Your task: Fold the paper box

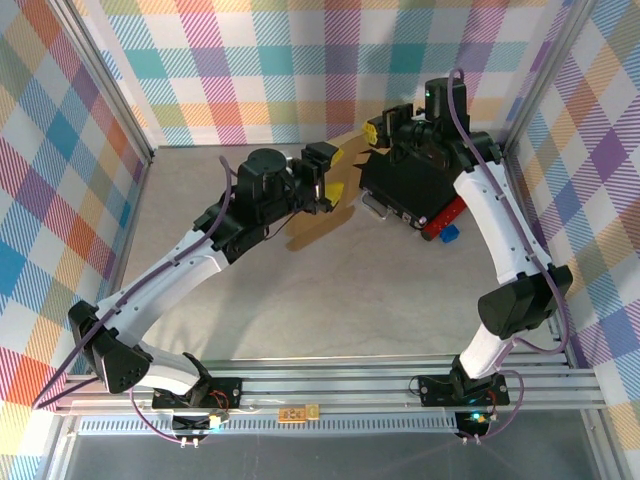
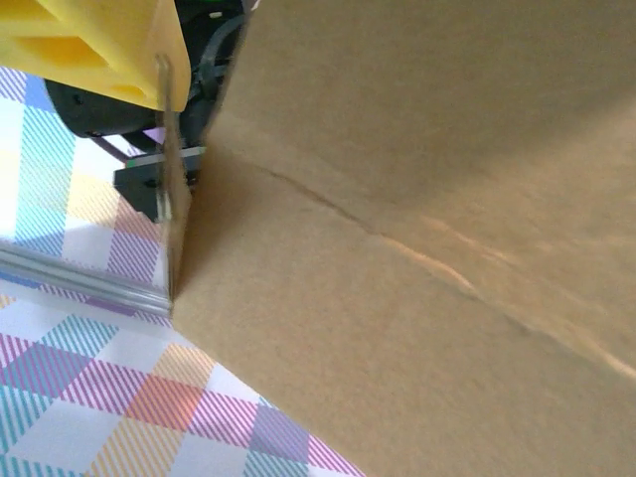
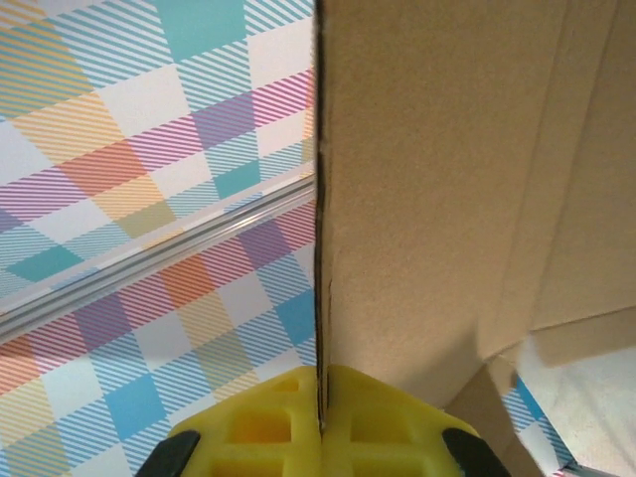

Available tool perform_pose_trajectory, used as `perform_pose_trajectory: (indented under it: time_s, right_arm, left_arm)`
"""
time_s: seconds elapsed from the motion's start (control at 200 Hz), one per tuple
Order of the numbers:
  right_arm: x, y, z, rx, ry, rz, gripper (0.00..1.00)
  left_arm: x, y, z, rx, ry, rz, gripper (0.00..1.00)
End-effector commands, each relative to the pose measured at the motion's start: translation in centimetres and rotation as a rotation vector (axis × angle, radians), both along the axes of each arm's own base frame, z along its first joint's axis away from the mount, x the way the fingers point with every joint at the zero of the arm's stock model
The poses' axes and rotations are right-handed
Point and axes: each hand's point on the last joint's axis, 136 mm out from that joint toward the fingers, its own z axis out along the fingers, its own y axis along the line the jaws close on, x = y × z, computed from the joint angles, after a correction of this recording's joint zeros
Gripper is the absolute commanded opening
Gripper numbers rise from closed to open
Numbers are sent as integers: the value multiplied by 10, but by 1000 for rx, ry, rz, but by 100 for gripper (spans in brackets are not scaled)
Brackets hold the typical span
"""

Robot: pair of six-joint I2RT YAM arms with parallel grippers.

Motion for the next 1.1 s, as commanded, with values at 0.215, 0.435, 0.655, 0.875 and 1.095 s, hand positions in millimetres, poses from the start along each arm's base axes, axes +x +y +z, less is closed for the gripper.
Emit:
perform_pose_trajectory:
  time_s: [0.215, 0.435, 0.655, 0.875, 1.095]
  right_arm:
    - [-19, -1, 9, 13, -17, 41, 0]
    - [-24, 0, 10, 19, -15, 66, 0]
    - [-31, 3, 3, -8, -4, 117, 0]
    - [-23, -4, -6, -72, -38, 82, 0]
    - [-6, 2, -9, -125, -77, 73, 0]
  left_arm:
    - [14, 38, 35, -23, -104, 130, 65]
    - [18, 74, 20, 75, -99, 164, 54]
    - [30, 76, 28, 66, -144, 141, 43]
    - [24, 44, 40, 13, -165, 19, 42]
    - [6, 41, 49, 27, -153, -2, 44]
